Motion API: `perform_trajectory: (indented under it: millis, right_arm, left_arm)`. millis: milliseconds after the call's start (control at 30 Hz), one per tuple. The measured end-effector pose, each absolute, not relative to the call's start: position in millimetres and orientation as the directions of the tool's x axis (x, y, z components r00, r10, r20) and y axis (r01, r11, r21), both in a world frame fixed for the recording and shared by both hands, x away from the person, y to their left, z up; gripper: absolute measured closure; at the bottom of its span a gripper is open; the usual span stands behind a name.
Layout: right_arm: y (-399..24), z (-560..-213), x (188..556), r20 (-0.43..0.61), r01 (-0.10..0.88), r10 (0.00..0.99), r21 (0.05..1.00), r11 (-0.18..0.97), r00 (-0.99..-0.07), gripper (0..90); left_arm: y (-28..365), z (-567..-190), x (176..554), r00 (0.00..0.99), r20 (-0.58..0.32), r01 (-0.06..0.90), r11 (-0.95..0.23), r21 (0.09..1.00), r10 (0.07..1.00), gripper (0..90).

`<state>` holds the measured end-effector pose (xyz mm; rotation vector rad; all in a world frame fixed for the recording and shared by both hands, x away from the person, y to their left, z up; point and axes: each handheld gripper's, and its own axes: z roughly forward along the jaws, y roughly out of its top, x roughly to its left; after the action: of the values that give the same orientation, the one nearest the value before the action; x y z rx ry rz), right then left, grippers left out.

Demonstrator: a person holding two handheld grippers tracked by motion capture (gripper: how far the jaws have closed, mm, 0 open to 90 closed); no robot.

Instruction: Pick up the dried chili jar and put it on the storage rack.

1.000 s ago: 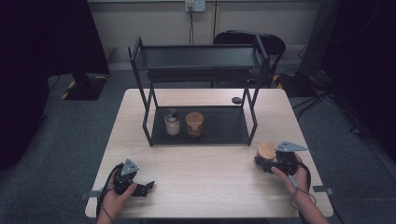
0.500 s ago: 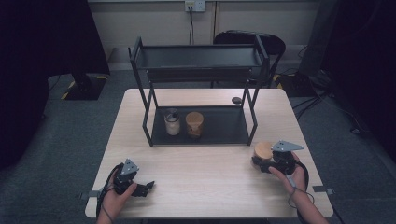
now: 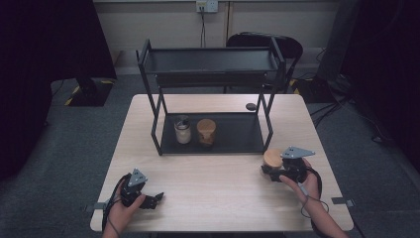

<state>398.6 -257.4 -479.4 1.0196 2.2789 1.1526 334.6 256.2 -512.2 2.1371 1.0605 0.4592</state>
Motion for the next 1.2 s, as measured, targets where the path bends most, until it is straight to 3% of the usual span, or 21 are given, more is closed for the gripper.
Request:
perform_trajectory:
  millis: [1200]
  right_arm:
    - [-208.6, -467.4, 419.1, -0.033, 0.402, 0.696, 0.795, 0.453, -0.718, 25.4]
  left_arm:
    - [256.3, -512.2, 334.6, 0.603, 0.007, 0.551, -0.423, 0.720, 0.798, 0.1]
